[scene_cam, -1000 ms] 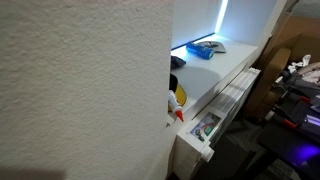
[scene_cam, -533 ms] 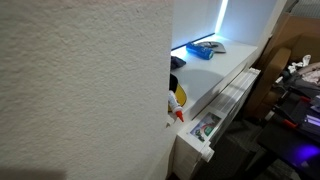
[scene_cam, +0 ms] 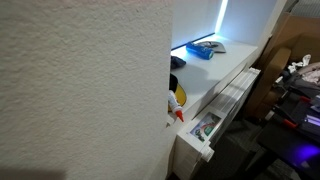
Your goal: Pick up the pack of tennis balls.
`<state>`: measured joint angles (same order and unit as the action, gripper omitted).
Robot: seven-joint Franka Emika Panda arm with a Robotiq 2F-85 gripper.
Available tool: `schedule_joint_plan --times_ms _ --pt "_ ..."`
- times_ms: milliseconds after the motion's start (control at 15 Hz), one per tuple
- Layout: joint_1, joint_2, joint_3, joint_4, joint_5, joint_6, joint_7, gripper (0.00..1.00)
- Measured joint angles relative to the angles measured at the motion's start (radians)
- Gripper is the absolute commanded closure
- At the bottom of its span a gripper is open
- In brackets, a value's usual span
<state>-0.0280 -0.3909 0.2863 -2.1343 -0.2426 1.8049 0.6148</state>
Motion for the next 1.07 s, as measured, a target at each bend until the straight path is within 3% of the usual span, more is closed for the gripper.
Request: schedule_joint_plan --times_ms 333,533,733,1067 --pt "-0.016 0.302 -0.083 0.077 0.000 0.002 0.019 0.00" --pt "0.001 0.436 -0.133 0.131 0.105 0.014 -0.038 0.00" --pt "0.018 0.502 -0.156 0.176 0.209 0.020 -0.193 0.00" --pt "0.081 0.499 -0.154 0.198 0.237 0.009 -0.423 0.00"
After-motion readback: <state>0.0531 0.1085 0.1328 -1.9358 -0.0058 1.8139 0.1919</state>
